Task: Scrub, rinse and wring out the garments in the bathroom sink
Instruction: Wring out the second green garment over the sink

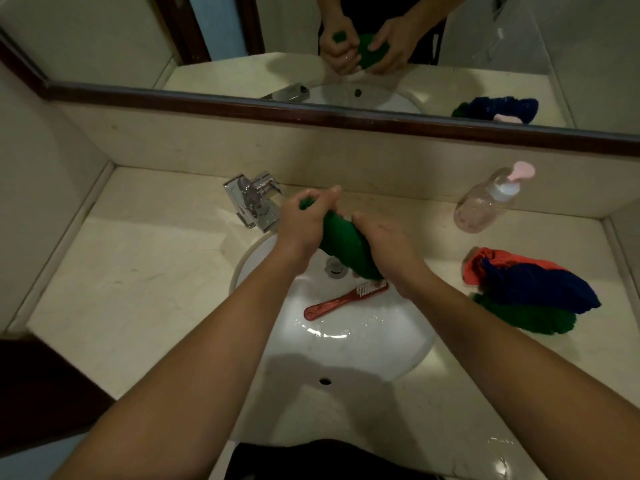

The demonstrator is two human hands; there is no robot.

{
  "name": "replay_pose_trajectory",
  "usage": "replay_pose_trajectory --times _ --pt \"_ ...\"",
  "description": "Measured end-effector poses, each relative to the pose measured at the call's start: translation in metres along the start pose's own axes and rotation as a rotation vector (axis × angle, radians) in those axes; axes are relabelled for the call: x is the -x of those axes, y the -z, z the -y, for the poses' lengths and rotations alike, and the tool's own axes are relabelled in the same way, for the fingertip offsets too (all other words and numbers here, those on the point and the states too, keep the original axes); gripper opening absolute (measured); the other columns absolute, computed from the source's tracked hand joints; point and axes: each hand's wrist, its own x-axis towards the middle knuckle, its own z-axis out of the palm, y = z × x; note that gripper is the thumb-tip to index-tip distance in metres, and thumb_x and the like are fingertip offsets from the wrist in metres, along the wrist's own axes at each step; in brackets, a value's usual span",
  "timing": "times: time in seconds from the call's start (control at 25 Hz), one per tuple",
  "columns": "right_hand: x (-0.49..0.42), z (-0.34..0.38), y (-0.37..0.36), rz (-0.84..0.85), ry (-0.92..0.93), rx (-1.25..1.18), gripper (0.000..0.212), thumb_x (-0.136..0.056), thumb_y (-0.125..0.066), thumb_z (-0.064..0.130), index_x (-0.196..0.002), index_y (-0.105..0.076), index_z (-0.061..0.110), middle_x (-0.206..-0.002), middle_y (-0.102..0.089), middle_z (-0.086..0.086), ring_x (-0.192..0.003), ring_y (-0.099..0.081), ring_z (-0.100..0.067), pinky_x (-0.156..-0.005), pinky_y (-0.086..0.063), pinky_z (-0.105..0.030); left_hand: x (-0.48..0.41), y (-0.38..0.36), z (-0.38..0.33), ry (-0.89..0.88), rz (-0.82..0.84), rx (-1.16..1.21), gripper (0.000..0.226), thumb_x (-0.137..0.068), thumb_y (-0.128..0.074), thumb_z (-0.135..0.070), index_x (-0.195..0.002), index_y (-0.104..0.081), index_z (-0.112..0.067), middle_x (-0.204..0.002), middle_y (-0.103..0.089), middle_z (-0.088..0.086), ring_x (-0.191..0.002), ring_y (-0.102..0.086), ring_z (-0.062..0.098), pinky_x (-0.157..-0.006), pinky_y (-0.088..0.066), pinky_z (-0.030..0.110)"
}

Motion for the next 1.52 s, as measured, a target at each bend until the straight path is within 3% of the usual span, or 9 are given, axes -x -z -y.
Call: replay_pose_trajectory --times 0.08,0.28,0.6,0.72,0.84,1.12,1.24,1.36,1.52 --pt "0.011 -0.002 0.004 0.042 -0.110 -0.173 0.056 -0.102 -0.041 0.062 -0.107 -0.071 0.016 -0.088 -0.077 -0.017 -0.077 -0.076 -0.033 -0.051 -0.053 -0.028 0.005 0.007 0.002 -0.022 0.043 0.045 0.030 -0.087 -0.072 -0.044 -0.073 -0.066 -0.017 -0.081 -0.066 0.011 -0.076 -0.064 0.027 -0.081 -0.058 0.051" --pt "0.029 -0.008 0.006 -0.157 -0.099 -0.134 0.048 -0.103 -0.044 0.059 -0.101 -0.070 0.018 -0.091 -0.072 -0.009 -0.085 -0.073 -0.025 -0.055 -0.050 -0.025 0.023 -0.007 0.012 0.012 -0.004 0.069 0.026 -0.092 -0.064 -0.045 -0.084 -0.067 -0.020 -0.089 -0.066 0.004 -0.085 -0.062 0.022 -0.079 -0.055 0.041" --pt "0.060 -0.033 0.051 -0.378 -0.173 0.012 0.039 -0.100 -0.052 0.051 -0.117 -0.061 0.017 -0.103 -0.065 -0.004 -0.090 -0.067 -0.023 -0.061 -0.064 -0.039 0.052 -0.067 0.019 0.148 0.098 -0.038 0.018 -0.095 -0.059 -0.030 -0.100 -0.062 -0.013 -0.088 -0.056 0.007 -0.080 -0.058 0.021 -0.064 -0.046 0.032" --pt "0.074 -0.059 0.071 -0.407 -0.215 0.215 0.040 -0.104 -0.042 0.049 -0.104 -0.063 0.016 -0.095 -0.065 -0.007 -0.081 -0.065 -0.025 -0.053 -0.058 -0.035 0.069 -0.099 0.038 0.218 0.089 -0.070 0.023 -0.094 -0.061 -0.029 -0.111 -0.059 -0.013 -0.100 -0.063 0.010 -0.087 -0.061 0.021 -0.065 -0.047 0.031" --pt "0.093 -0.095 0.098 -0.588 -0.200 0.274 0.044 -0.103 -0.045 0.050 -0.075 -0.055 0.018 -0.071 -0.060 -0.001 -0.071 -0.062 -0.024 -0.067 -0.053 -0.041 0.090 -0.138 0.065 0.281 0.099 -0.070 0.032 -0.096 -0.062 -0.028 -0.121 -0.046 -0.017 -0.113 -0.058 0.011 -0.094 -0.060 0.021 -0.074 -0.053 0.035" --pt "0.122 -0.176 0.174 -0.650 -0.312 0.271 0.051 -0.106 -0.044 0.049 -0.076 -0.061 0.012 -0.072 -0.061 -0.003 -0.076 -0.063 -0.027 -0.064 -0.044 -0.035 0.130 -0.233 0.134 0.278 0.116 -0.228 0.034 -0.096 -0.060 -0.045 -0.116 -0.040 -0.025 -0.130 -0.048 0.010 -0.104 -0.061 0.024 -0.084 -0.059 0.038" --pt "0.112 -0.206 0.197 -0.691 -0.308 0.245 0.049 -0.104 -0.047 0.050 -0.099 -0.064 0.005 -0.096 -0.067 -0.013 -0.093 -0.064 -0.032 -0.078 -0.054 -0.042 0.137 -0.267 0.151 0.315 0.043 -0.256 0.043 -0.097 -0.060 -0.046 -0.122 -0.036 -0.022 -0.133 -0.039 0.005 -0.107 -0.054 0.024 -0.092 -0.053 0.040" --pt "0.105 -0.230 0.199 -0.756 -0.323 0.183 0.049 -0.103 -0.051 0.046 -0.127 -0.051 0.003 -0.128 -0.054 -0.021 -0.121 -0.049 -0.038 -0.098 -0.048 -0.047 0.140 -0.279 0.174 0.189 0.031 -0.410 0.056 -0.090 -0.064 -0.053 -0.125 -0.037 -0.018 -0.129 -0.039 0.006 -0.117 -0.052 0.028 -0.102 -0.049 0.047" --pt "0.108 -0.251 0.193 -0.773 -0.300 0.119 0.046 -0.106 -0.047 0.041 -0.132 -0.044 0.003 -0.134 -0.050 -0.022 -0.127 -0.041 -0.037 -0.103 -0.043 -0.051 0.150 -0.281 0.184 0.092 0.000 -0.703 0.061 -0.093 -0.058 -0.059 -0.133 -0.039 -0.016 -0.133 -0.043 0.005 -0.125 -0.046 0.027 -0.108 -0.033 0.045"
